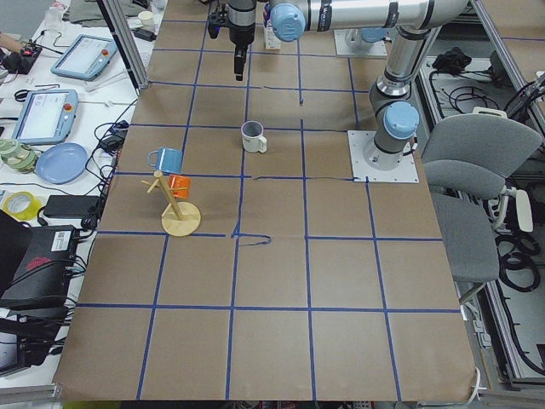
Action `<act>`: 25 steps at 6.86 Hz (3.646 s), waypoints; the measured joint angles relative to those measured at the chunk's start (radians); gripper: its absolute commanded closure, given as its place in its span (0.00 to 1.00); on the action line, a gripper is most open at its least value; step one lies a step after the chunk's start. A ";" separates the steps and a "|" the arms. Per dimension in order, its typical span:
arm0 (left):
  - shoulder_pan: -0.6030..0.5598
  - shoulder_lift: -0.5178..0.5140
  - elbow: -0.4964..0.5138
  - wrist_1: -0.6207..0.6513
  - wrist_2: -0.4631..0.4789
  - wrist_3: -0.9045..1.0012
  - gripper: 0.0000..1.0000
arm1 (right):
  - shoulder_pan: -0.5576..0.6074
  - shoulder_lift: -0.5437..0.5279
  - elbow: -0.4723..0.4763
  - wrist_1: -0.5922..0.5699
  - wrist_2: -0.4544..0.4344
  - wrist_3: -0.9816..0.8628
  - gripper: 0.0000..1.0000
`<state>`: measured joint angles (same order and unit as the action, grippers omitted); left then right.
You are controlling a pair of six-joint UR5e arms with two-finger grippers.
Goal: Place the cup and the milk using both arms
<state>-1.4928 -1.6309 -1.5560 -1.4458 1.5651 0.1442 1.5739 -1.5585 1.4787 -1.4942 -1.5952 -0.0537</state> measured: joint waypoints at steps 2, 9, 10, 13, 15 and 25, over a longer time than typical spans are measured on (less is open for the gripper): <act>0.001 -0.002 0.000 0.000 0.000 0.016 0.00 | 0.000 0.000 0.000 0.000 0.000 0.000 0.00; 0.040 -0.005 -0.018 -0.001 0.006 0.058 0.00 | -0.002 -0.001 0.009 -0.001 -0.003 0.000 0.00; 0.120 -0.016 -0.068 0.025 0.001 0.126 0.00 | -0.002 -0.001 0.009 -0.001 -0.003 0.000 0.00; 0.248 -0.063 -0.245 0.224 -0.019 0.217 0.00 | -0.003 -0.001 0.010 -0.001 -0.004 -0.001 0.00; 0.243 -0.117 -0.307 0.335 -0.040 0.179 0.00 | -0.001 -0.001 0.010 -0.001 -0.003 0.000 0.00; 0.153 -0.195 -0.404 0.491 -0.049 0.027 1.00 | 0.001 0.000 0.009 -0.003 -0.004 0.000 0.00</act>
<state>-1.3397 -1.8263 -1.9596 -0.9544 1.5164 0.1709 1.5753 -1.5581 1.4877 -1.4970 -1.5996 -0.0538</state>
